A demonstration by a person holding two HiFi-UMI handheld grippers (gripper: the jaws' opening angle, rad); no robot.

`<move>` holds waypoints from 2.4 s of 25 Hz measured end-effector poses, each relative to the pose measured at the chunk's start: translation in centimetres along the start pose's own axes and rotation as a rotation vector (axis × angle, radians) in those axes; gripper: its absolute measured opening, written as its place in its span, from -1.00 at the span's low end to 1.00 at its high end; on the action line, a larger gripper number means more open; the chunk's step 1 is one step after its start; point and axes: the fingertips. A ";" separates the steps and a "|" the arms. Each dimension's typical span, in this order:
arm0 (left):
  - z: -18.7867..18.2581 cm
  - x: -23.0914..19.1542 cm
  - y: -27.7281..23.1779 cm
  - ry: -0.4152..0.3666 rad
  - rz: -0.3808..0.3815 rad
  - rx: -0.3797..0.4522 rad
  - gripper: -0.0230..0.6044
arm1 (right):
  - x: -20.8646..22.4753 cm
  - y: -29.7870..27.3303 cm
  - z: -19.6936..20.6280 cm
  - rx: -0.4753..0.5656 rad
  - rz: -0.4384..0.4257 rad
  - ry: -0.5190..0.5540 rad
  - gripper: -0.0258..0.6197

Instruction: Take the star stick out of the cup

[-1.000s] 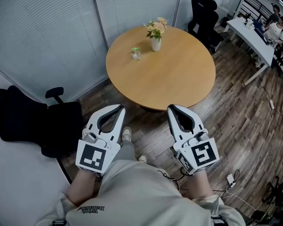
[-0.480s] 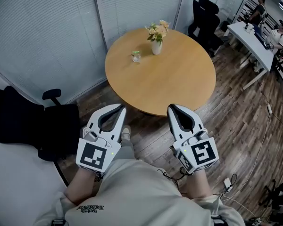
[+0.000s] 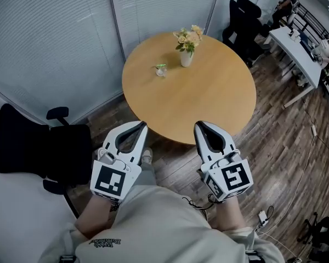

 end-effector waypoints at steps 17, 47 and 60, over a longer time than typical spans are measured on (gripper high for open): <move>4.4 -9.8 -11.3 0.037 0.115 -0.021 -0.85 | 6.7 -13.6 -1.3 -0.031 0.114 -0.024 -0.81; 11.1 -20.0 -22.3 0.009 0.224 -0.023 -0.85 | 12.0 -28.3 -3.0 -0.062 0.183 0.005 -0.81; 9.4 -19.6 -23.6 -0.011 0.132 -0.058 -0.85 | 14.6 -28.0 -3.7 -0.070 0.108 0.014 -0.81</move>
Point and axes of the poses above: the fingertips, and each gripper's own axes: y backward along the fingers, x to its right, z out of its underside, and after that the axes turned 13 degrees about -y, right-handed
